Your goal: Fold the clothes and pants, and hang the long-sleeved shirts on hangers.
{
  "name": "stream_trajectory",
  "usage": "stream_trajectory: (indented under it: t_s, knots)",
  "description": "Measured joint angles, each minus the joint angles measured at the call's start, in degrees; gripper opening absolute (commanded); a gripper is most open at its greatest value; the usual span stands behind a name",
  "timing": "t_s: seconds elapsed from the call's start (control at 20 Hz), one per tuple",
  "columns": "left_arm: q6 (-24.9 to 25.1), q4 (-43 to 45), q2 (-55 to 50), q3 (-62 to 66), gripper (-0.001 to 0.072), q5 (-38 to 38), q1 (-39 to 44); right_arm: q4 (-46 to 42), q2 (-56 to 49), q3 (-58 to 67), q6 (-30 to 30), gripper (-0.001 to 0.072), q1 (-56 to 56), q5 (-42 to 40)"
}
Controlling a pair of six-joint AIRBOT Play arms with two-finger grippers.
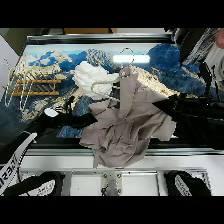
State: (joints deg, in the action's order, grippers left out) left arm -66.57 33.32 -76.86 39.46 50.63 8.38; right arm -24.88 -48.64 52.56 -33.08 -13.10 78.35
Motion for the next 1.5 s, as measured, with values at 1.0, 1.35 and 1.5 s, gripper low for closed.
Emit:
stream_trajectory:
  t_s: [1.0, 1.35, 1.5]
  knots:
    - [0.6, -2.2, 0.5, 8.3, 0.0012, 6.9, -8.3, -1.6, 1.9, 0.0, -1.1, 0.0008, 0.0, 2.3]
    - [-0.7, 1.1, 7.1, 8.3, 0.0012, 14.6, -16.4, -7.9, 2.1, 0.0, -3.4, 0.0008, 0.0, 3.5]
    - [-0.9, 1.6, 10.3, 8.5, 0.0013, 16.7, -17.8, -9.2, 2.1, 0.0, -4.1, 0.0008, 0.1, 5.4]
